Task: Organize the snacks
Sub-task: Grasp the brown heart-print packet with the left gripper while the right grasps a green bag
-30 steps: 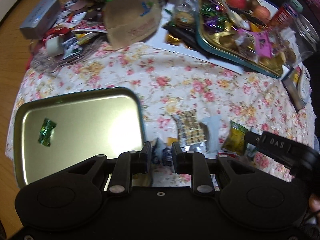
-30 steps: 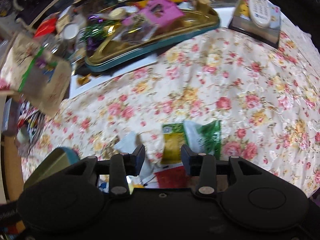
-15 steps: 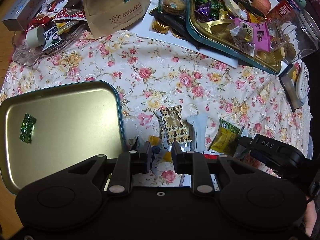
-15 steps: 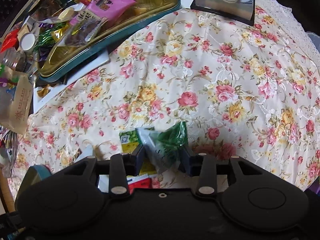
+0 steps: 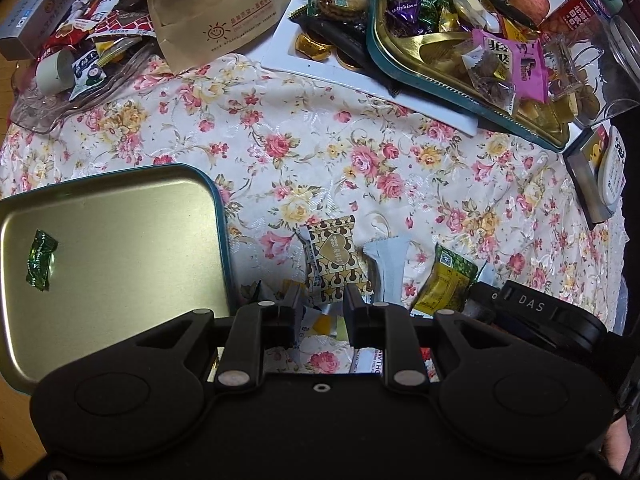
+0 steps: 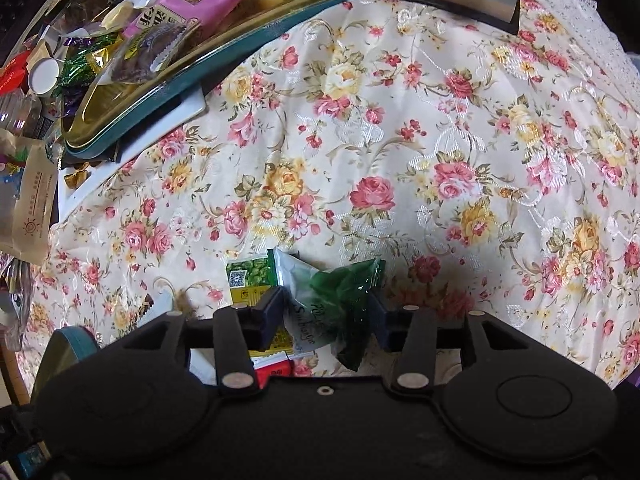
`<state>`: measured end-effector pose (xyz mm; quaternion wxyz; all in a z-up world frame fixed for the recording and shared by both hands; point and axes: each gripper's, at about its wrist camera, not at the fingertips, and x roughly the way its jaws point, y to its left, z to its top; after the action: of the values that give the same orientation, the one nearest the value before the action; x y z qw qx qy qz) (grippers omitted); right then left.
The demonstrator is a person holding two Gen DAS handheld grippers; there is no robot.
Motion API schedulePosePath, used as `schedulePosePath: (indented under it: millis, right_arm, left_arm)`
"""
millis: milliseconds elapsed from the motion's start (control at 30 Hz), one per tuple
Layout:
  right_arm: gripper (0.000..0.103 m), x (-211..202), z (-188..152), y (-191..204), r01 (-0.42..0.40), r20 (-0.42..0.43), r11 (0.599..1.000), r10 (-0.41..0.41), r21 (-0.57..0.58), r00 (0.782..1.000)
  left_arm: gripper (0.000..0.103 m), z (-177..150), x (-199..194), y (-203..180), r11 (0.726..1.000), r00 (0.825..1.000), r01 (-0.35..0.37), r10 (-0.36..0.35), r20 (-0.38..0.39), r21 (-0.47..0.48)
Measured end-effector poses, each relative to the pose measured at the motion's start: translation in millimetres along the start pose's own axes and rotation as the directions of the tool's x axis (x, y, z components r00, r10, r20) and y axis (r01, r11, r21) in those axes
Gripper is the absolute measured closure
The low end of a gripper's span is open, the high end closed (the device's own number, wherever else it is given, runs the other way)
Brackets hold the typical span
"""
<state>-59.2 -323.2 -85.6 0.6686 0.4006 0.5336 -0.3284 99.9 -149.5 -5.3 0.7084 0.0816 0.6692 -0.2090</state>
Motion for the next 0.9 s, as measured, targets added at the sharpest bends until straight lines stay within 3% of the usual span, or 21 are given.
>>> schedulePosePath:
  millis: [133,167,267,533,900]
  right_arm:
    - [0.058,1.6,5.3,-14.2,-0.048,-0.061,0.996,0.052,0.070,0.997]
    - [0.069,1.9,6.5,-17.0,-0.061,-0.070,0.995,0.067,0.080,0.995]
    - [0.072,2.1,7.9,-20.2,-0.088,-0.107,0.992,0.098,0.090,0.989]
    - [0.072,-14.5,5.4,-12.4,-0.019,-0.039,1.000,0.018,-0.023,0.999]
    - [0.072,-48.4,3.1,-4.7,-0.077,0.009,0.994,0.078,-0.083,0.997]
  left_arm:
    - [0.071,1.8,3.2,-5.0,1.000,1.000,0.000,0.000,0.005,0.007]
    - [0.071,2.2,4.4,-6.3,1.000,1.000,-0.001,0.001,0.005,0.008]
    - [0.071,3.8,9.0,-10.1,1.000,1.000,-0.001,0.001,0.004,0.014]
    - [0.071,11.7,22.0,-12.2,1.000,1.000,0.018,-0.018,0.005,-0.022]
    - [0.071,12.3,53.4,-16.4,0.998,0.998,-0.042,0.039,-0.044,-0.049]
